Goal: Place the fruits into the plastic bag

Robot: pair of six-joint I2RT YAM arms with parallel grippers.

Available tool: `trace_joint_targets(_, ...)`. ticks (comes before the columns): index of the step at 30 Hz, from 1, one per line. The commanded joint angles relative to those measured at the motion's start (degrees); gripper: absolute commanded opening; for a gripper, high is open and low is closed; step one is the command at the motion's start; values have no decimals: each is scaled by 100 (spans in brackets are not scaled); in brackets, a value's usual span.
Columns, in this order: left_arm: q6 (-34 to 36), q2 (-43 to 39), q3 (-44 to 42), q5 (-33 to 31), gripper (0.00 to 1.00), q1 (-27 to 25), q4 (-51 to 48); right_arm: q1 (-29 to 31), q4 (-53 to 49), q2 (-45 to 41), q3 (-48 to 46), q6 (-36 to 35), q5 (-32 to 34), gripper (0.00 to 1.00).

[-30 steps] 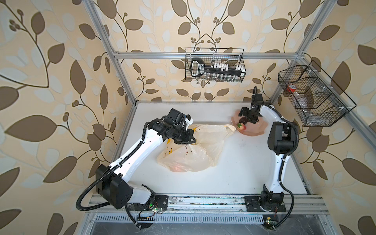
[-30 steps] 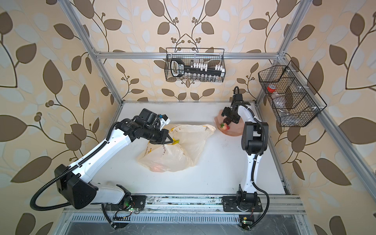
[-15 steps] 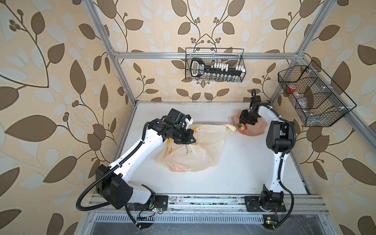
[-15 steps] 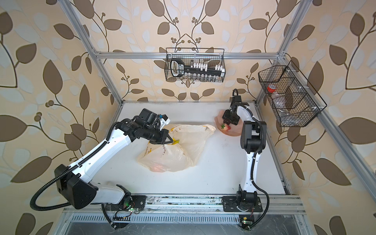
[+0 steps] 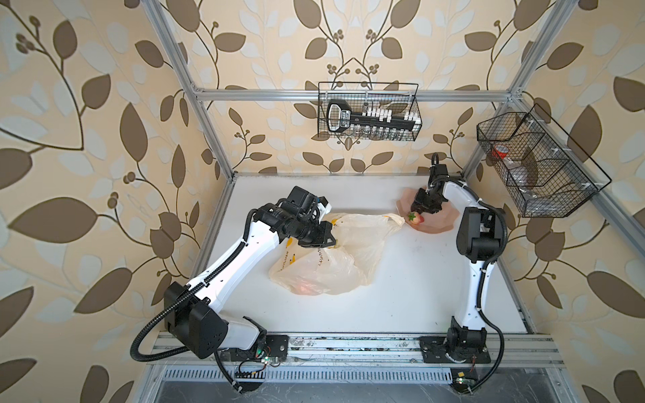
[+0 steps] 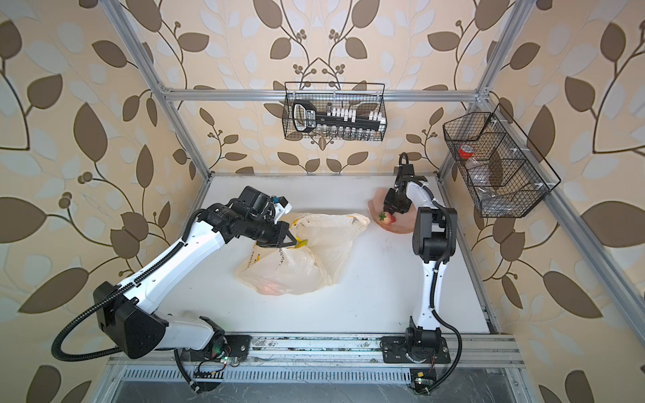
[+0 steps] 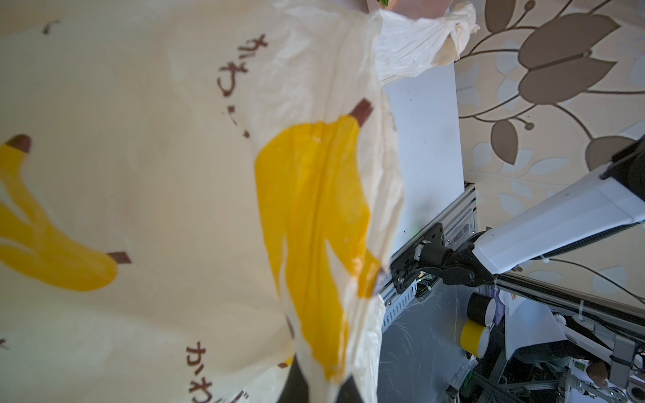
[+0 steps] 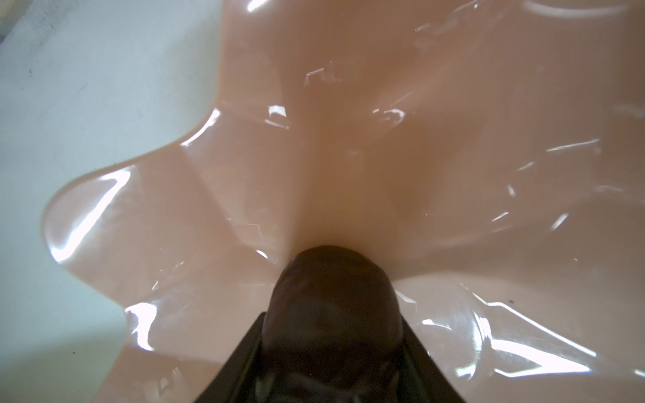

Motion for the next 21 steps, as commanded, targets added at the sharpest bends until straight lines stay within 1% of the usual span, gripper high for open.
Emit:
trace_joint_targets(1, 63, -183, 68, -82, 0, -51, -133, -54, -55, -396, -120, -85, 40, 42)
trace_joint_targets(9, 77, -200, 48, -36, 0, -49, -91, -69, 223, -1006, -394, -108, -144, 40)
trace_joint_targets(13, 64, -186, 47, -19, 0, -51, -71, -63, 497, -1370, -578, -100, -455, 39)
trace_joint_targets(17, 58, -195, 48, -23, 0, -51, -63, -152, 1009, -1833, -1011, 211, -827, 38)
trace_joint_targets(21, 76, -200, 33, -23, 0, -51, -72, -199, 1246, -2110, -1241, 424, -1101, 37)
